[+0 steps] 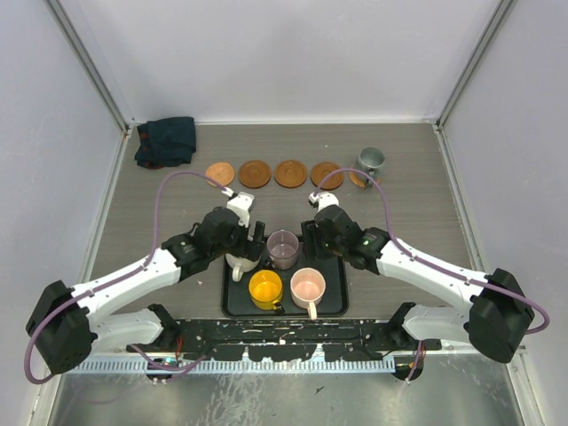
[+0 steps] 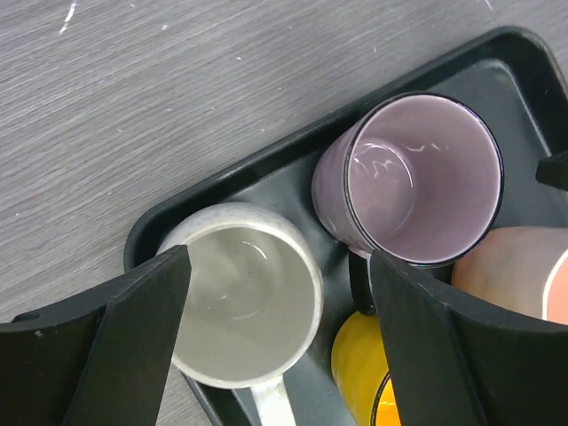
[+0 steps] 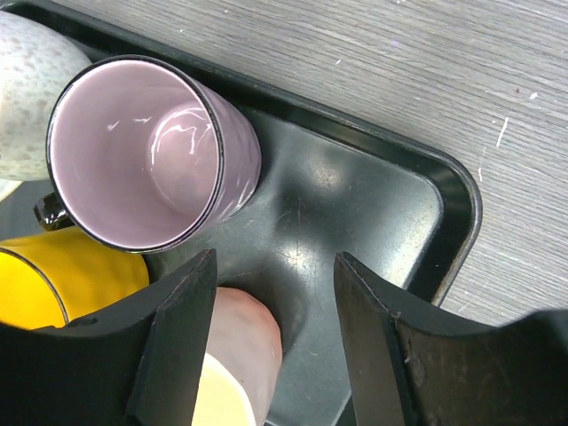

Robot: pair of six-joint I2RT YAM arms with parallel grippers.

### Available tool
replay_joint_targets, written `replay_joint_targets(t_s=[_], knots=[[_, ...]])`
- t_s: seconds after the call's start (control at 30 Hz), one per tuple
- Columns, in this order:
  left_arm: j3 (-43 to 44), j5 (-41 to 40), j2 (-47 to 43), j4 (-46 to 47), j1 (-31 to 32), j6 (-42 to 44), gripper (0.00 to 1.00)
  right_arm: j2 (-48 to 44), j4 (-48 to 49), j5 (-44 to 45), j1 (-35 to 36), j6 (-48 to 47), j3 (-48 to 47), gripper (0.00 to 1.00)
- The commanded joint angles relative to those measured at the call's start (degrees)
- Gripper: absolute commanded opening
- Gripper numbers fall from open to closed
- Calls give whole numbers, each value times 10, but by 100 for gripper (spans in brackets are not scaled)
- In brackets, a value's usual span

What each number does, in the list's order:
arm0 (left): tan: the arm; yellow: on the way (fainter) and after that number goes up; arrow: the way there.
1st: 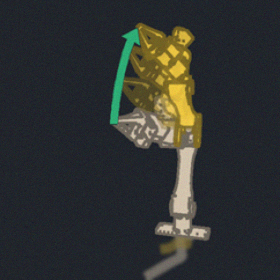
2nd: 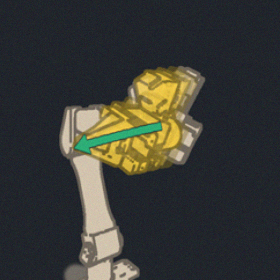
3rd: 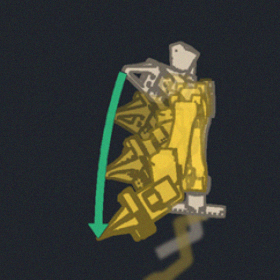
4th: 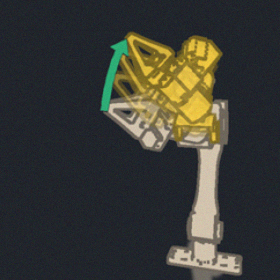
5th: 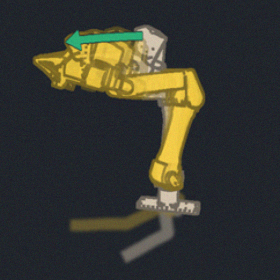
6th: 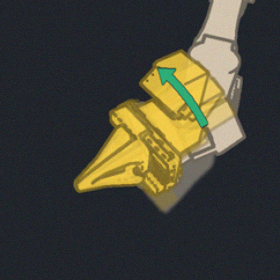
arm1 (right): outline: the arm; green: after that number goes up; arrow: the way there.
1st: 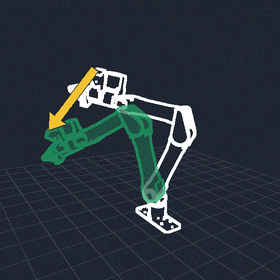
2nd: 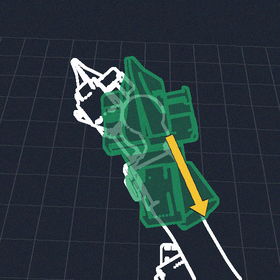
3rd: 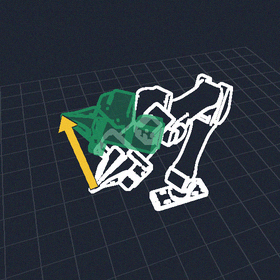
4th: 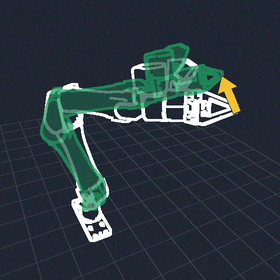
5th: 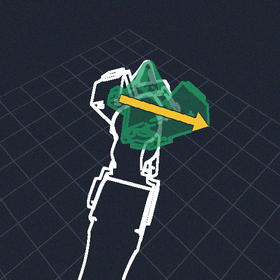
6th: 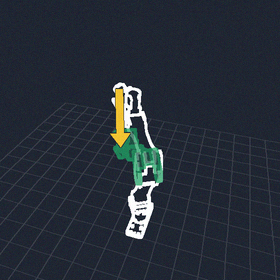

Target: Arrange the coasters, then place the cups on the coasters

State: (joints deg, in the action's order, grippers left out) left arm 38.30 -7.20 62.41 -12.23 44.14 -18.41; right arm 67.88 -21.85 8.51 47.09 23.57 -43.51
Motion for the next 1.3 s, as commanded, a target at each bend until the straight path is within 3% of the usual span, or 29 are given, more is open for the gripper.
replay_joint_targets(t_s=[0.0, 0.33, 0.77, 0.8, 0.87, 0.93, 1.0, 1.1, 1.17, 1.27], knots=[[39, -2, 31, 39, 17, 37, 82, -19, 1, 27, 3, 17, -16, 60], [65, 2, 77, 37, 33, 52, 58, -26, -6, 30, 4, 27, -6, 59], [59, 28, 89, 19, 61, 69, 43, -13, 1, 26, 4, 35, -5, 59], [58, 36, 88, 15, 64, 71, 36, -14, 2, 27, 4, 35, -4, 59], [54, 50, 84, 12, 70, 74, 11, -17, 1, 27, 4, 37, -1, 59], [47, 59, 80, 13, 76, 73, 5, -21, 2, 27, 4, 39, 0, 59], [40, 65, 74, 11, 78, 68, 13, -24, 2, 26, 4, 41, 2, 59], [32, 77, 68, 5, 79, 56, 38, -27, 2, 24, 4, 43, 4, 59], [28, 82, 67, 4, 79, 49, 46, -28, 2, 25, 4, 43, 5, 59], [25, 86, 69, 4, 81, 42, 47, -27, 2, 25, 4, 43, 5, 59]])
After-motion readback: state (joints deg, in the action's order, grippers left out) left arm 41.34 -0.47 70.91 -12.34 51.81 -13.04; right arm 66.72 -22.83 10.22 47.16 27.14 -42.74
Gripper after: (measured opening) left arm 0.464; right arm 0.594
